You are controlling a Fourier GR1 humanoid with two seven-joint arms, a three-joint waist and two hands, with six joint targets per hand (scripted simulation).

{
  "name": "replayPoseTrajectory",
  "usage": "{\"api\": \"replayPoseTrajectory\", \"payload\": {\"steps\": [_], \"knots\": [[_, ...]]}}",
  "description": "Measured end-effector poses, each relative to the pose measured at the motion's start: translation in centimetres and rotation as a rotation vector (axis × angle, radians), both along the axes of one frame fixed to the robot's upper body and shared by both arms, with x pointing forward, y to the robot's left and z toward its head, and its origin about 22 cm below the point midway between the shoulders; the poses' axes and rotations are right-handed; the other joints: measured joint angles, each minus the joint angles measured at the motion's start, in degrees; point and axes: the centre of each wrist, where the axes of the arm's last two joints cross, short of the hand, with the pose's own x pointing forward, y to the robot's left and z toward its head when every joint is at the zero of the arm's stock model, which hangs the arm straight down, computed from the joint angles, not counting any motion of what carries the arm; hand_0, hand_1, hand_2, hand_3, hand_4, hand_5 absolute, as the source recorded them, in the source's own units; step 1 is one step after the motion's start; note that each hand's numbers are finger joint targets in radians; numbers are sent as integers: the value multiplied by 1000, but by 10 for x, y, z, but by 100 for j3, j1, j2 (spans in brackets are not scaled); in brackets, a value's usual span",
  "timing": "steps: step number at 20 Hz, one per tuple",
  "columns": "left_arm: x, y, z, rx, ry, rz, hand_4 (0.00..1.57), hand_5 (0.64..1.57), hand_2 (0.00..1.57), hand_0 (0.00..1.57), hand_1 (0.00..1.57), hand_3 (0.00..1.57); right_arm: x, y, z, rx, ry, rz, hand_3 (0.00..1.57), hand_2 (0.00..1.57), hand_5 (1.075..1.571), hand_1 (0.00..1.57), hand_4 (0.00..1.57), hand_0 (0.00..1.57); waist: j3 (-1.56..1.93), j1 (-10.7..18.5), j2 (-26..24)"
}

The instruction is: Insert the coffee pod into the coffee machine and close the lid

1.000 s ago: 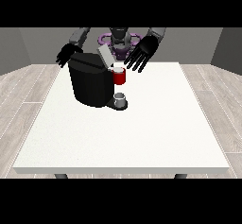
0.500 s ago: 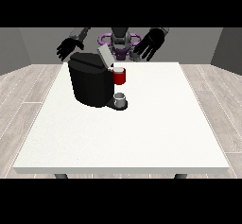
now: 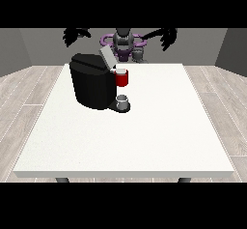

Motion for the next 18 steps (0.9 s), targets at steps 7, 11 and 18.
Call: {"api": "replayPoseTrajectory", "payload": {"steps": [7,11,18], "knots": [[-28,2,-45,-165,78,33,0,1571,0,0,0,0,15,-4,34,-26,-39,83,0,0,1571,0,0,0,3,411,-281],[-41,-5,-59,-239,97,14,0,1571,0,0,0,0,20,-6,40,-49,-51,114,0,0,1571,0,0,0,3,742,-283],[-61,-10,-70,-332,111,5,0,1571,0,0,0,0,30,2,43,-104,-55,169,0,0,1571,0,0,0,5,1097,-198]]}}
